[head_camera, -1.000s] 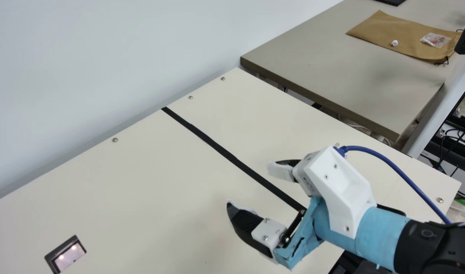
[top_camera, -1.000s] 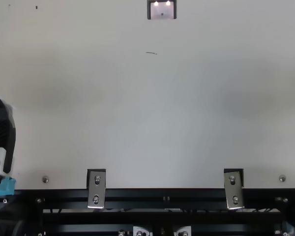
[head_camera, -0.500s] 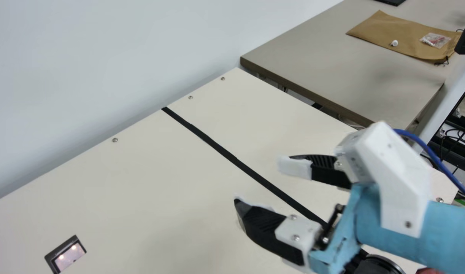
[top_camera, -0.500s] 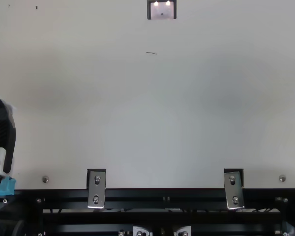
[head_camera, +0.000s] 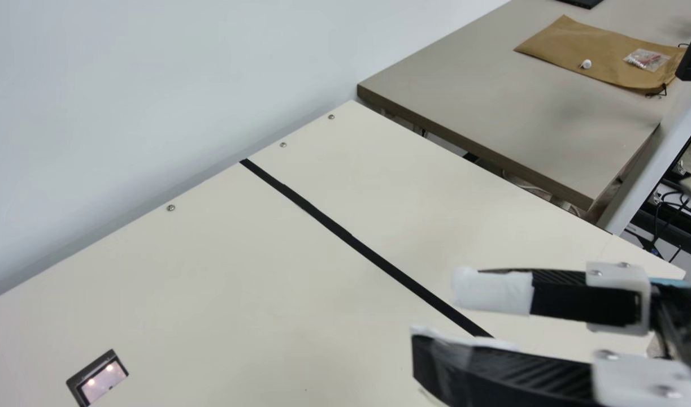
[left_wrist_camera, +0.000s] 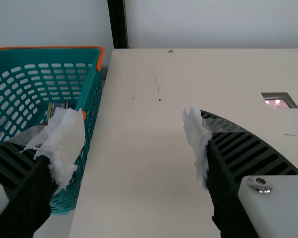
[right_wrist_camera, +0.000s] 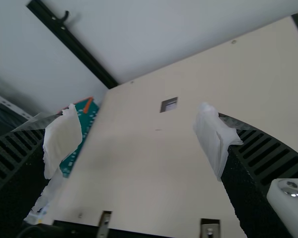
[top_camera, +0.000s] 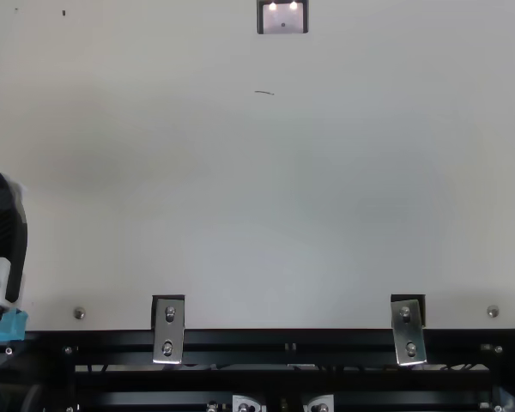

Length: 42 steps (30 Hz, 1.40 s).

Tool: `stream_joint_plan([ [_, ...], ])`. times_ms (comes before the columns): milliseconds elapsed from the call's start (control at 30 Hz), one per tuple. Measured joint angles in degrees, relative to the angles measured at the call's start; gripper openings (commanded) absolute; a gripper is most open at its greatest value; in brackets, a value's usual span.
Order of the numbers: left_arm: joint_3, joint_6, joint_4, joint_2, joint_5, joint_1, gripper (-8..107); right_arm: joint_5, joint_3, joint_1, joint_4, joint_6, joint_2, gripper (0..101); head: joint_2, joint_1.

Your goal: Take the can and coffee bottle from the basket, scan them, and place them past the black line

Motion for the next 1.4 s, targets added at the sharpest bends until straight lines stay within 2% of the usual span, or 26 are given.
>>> stream_joint_plan([
  [133,0.0,0.0,0.0,0.0,0.0,0.0,90,-1.0,-2.1,2.7,1.3,8.1,0.0,101,0.0,0.0],
  [233,0.0,0.0,0.0,0.0,0.0,0.0,90,-0.7,-2.1,2.8,1.4,10.6,0.0,101,0.0,0.0],
  [467,0.0,0.0,0.0,0.0,0.0,0.0,90,-0.6,-2.1,2.5,1.6,10.6,0.0,101,0.0,0.0],
  [633,0.0,0.0,0.0,0.0,0.0,0.0,90,-1.4,-0.6,2.3,3.5,11.2,-0.1,101,0.0,0.3],
  [933,0.0,0.0,0.0,0.0,0.0,0.0,90,-5.3,3.5,0.2,10.4,7.8,1.8,101,0.0,0.0],
  [1400,0.0,0.0,0.0,0.0,0.0,0.0,90,-5.3,3.4,0.2,10.4,7.8,1.8,101,-0.3,0.6],
])
